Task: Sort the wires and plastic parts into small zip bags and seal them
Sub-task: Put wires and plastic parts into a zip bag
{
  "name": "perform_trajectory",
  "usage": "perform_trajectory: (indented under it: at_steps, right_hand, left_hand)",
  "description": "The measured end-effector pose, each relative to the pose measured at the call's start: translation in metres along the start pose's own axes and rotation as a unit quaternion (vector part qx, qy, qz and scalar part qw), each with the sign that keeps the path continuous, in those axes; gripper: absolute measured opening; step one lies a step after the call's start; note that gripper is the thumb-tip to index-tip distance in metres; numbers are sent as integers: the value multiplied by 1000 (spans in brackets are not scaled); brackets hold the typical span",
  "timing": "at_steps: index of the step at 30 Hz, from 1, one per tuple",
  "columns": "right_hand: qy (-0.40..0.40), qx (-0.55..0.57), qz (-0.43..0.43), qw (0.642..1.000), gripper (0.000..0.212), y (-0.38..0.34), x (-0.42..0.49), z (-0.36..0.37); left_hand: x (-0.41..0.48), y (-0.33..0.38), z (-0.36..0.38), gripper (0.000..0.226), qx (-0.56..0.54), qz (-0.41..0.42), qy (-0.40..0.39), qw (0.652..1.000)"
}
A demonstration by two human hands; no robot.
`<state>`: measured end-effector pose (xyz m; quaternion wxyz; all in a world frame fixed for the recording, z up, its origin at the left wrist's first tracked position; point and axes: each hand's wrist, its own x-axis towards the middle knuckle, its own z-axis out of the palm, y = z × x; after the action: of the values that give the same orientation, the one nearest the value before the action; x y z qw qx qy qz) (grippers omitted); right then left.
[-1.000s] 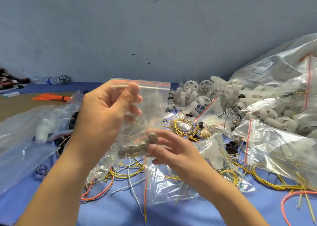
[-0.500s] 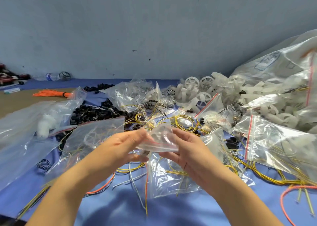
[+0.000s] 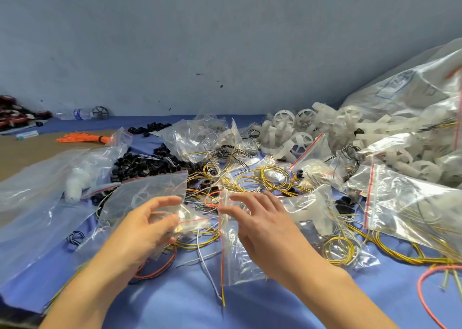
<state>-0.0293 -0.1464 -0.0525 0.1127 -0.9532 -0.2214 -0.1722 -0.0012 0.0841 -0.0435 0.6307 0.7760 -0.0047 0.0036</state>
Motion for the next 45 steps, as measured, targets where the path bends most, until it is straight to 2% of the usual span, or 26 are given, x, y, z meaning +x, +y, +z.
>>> perform_trajectory:
  at_steps: [3, 5, 8, 10, 14, 16, 18, 22, 24, 25, 27, 28, 29, 30, 32, 34, 35, 37, 38, 40, 41, 42, 44, 45]
  right_hand:
    - [-1, -8, 5, 1000, 63, 0, 2, -2]
    - [21, -2, 5, 1000, 68, 2, 3, -5]
    - [15, -6, 5, 1000, 73, 3, 7, -8]
    - [-10, -18, -5, 1000, 68, 1, 11, -7]
    - [-48, -33, -40, 997, 47, -1, 17, -4]
    - [-17, -22, -49, 998, 29, 1, 18, -5]
    - [51, 15, -34, 998, 18, 3, 17, -8]
    - [141, 98, 5, 985, 15, 6, 14, -12]
    - [167, 139, 23, 976, 16, 8, 12, -14]
    - [181, 161, 28, 970, 17, 10, 11, -15]
    - [198, 189, 32, 961, 16, 11, 11, -17]
    - [200, 185, 30, 962, 13, 10, 11, -18]
    - [198, 174, 28, 964, 11, 9, 11, -19]
    - [193, 160, 27, 968, 10, 7, 10, -19]
    - [182, 140, 24, 973, 11, 5, 10, -19]
    - [175, 140, 21, 974, 11, 3, 10, -20]
    - [177, 142, 20, 974, 12, 1, 11, -21]
    - [176, 139, 14, 974, 12, -1, 12, -22]
    - [169, 130, 7, 977, 13, -1, 12, -22]
    - [139, 110, -14, 984, 16, 0, 12, -22]
    - [115, 110, -22, 987, 20, 2, 13, -23]
    - [86, 117, -24, 989, 24, 4, 14, -24]
    - [44, 134, -5, 990, 30, 8, 20, -28]
    - [36, 137, 11, 990, 31, 11, 25, -30]
  left_hand:
    - [-8, 7, 9, 33, -57, 8, -65, 996]
    - [-11, 12, 13, 37, -144, -14, -97, 985]
    - [-9, 18, 12, 43, -326, -73, -137, 933]
    - [-7, 18, 10, 43, -412, -93, -151, 894]
    - [-3, 6, 14, 42, -499, -113, -177, 841]
    - [-2, 2, 18, 38, -545, -120, -176, 811]
    - [-2, 0, 23, 38, -566, -125, -194, 792]
    - [-3, 0, 42, 54, -506, -131, -255, 814]
    - [-5, 4, 52, 53, -433, -118, -277, 849]
    - [-7, 4, 58, 50, -372, -115, -262, 883]
    - [-10, 3, 66, 42, -186, -96, -174, 962]
    - [-12, 3, 69, 39, -87, -58, -127, 986]
    - [-13, 1, 71, 35, -12, -12, -93, 996]
    - [-14, 1, 73, 31, 11, 25, -80, 996]
    - [-16, 6, 80, 25, -65, 48, -125, 989]
    - [-18, 15, 90, 29, -215, -8, -186, 959]
    - [-19, 15, 96, 25, -227, -28, -202, 952]
    - [-17, 12, 109, 12, -79, -11, -209, 975]
    - [-14, 9, 112, 18, 46, 38, -205, 977]
    - [-14, 5, 108, 16, 262, 171, -187, 931]
    - [-14, 3, 103, 16, 289, 196, -189, 918]
    - [-14, 2, 95, 14, 243, 178, -201, 932]
    - [-15, 3, 78, 11, 78, 98, -238, 963]
    - [-16, 1, 69, 12, 28, 64, -229, 971]
